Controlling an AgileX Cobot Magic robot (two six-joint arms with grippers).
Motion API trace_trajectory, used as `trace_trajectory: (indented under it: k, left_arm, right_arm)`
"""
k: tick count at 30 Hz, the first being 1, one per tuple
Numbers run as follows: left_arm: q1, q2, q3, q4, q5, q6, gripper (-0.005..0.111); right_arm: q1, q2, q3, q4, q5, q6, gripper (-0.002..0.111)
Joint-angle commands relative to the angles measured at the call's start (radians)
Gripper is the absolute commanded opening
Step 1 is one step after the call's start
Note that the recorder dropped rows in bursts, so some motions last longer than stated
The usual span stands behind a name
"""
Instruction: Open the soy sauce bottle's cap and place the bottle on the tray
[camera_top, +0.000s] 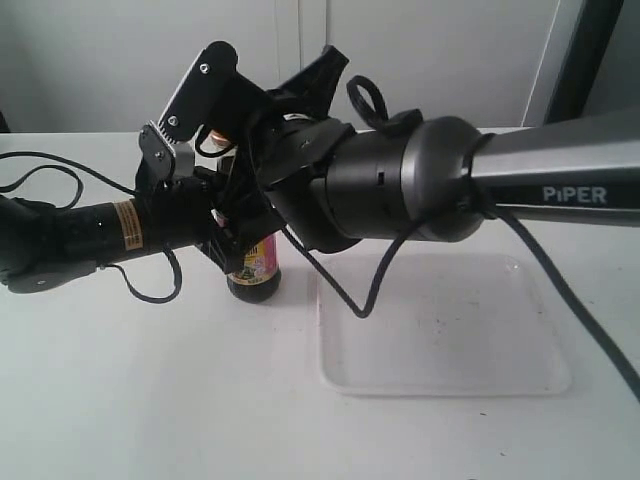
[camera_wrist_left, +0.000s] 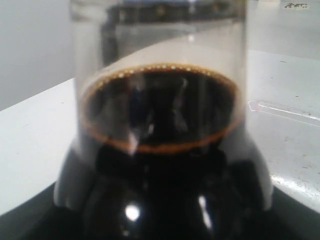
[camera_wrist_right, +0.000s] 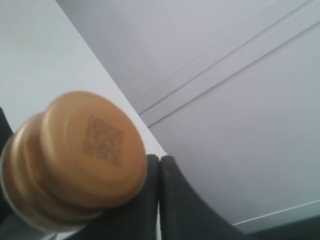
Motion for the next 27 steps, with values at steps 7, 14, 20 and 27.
trace_trajectory:
  k: [7,14,20,27]
  left_arm:
    - [-0.006,-0.007,0.002,0.029,0.013,-0.004,0.0]
    - [-0.006,-0.007,0.002,0.022,0.051,0.0,0.0]
    - [-0.006,-0.007,0.002,0.022,0.051,0.002,0.0]
    - [-0.006,-0.007,0.002,0.022,0.051,0.002,0.0]
  right_arm:
    - [0.034,0.0,-0.028,0.037,0.039,-0.045,0.0]
    - [0.106,-0.038,-0.146,0.089,-0.001,-0.163,0.0]
    - [0.106,-0.076,-0.182,0.15,-0.059,-0.219,0.0]
    - [0.059,-0.102,-0.182,0.298,-0.067,-0.219,0.0]
